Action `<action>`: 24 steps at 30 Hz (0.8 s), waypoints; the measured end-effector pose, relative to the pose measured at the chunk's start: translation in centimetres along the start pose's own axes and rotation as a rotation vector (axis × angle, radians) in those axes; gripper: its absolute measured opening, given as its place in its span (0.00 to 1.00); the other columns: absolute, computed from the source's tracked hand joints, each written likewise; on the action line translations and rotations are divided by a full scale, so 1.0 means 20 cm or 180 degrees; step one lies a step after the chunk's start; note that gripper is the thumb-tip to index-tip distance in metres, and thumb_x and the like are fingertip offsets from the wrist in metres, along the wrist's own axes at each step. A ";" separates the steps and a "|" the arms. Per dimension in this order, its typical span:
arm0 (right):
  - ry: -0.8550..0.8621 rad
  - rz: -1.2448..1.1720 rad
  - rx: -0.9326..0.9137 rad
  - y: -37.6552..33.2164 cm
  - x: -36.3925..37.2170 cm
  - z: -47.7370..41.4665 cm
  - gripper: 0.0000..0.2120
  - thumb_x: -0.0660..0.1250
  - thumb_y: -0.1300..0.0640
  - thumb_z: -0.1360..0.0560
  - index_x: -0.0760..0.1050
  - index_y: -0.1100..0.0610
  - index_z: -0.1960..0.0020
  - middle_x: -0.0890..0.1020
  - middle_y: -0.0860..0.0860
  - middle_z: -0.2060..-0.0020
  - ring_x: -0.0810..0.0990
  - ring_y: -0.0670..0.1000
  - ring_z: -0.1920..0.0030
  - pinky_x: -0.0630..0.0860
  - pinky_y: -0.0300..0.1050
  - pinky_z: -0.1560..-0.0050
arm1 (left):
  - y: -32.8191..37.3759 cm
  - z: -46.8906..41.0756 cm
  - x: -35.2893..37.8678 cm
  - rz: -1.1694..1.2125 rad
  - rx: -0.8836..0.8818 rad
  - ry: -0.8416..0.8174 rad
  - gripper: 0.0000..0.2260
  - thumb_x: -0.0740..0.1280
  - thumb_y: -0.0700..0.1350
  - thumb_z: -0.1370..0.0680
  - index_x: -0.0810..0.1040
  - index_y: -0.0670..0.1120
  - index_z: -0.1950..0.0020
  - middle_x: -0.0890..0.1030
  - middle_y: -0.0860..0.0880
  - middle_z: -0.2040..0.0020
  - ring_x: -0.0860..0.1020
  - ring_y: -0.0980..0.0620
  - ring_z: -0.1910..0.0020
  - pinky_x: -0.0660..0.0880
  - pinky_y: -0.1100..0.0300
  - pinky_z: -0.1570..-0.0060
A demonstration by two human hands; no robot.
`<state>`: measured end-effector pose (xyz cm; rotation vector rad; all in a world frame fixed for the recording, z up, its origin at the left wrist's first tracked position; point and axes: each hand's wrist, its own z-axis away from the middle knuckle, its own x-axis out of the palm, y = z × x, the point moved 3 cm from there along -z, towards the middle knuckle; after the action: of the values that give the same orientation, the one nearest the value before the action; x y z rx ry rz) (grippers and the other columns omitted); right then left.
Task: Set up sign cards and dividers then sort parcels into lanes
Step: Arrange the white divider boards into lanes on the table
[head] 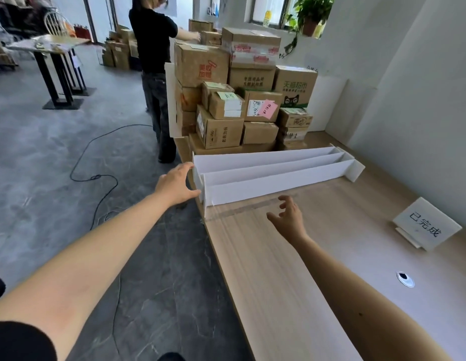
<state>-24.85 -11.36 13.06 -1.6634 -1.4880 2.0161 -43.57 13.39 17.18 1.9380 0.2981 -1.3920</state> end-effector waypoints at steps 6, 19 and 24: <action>-0.0008 0.0006 0.0223 0.07 0.10 -0.15 0.25 0.71 0.60 0.28 0.67 0.59 0.33 0.73 0.58 0.42 0.74 0.52 0.50 0.68 0.41 0.53 | -0.07 -0.31 0.14 0.0727 -0.0094 -0.0198 0.33 0.74 0.51 0.30 0.64 0.47 0.29 0.69 0.47 0.30 0.69 0.46 0.33 0.70 0.46 0.37; 0.0430 0.0086 0.0960 0.04 0.41 -0.65 0.22 0.71 0.62 0.28 0.69 0.63 0.36 0.73 0.55 0.48 0.72 0.52 0.52 0.71 0.45 0.52 | -0.20 -1.18 0.50 0.0812 0.0477 -0.1187 0.22 0.67 0.43 0.23 0.68 0.44 0.31 0.70 0.45 0.32 0.70 0.45 0.35 0.68 0.55 0.40; 0.0476 -0.0170 0.1348 -0.04 0.61 -0.81 0.24 0.69 0.60 0.26 0.67 0.59 0.32 0.71 0.53 0.47 0.72 0.52 0.50 0.73 0.47 0.49 | -0.24 -1.40 0.66 0.0838 0.0836 -0.1644 0.17 0.65 0.38 0.23 0.72 0.42 0.34 0.73 0.43 0.34 0.71 0.46 0.36 0.67 0.60 0.43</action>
<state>-16.88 6.22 7.05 -1.5371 -0.9612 1.9556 -20.67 32.63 7.74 1.6583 -0.3860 -1.7458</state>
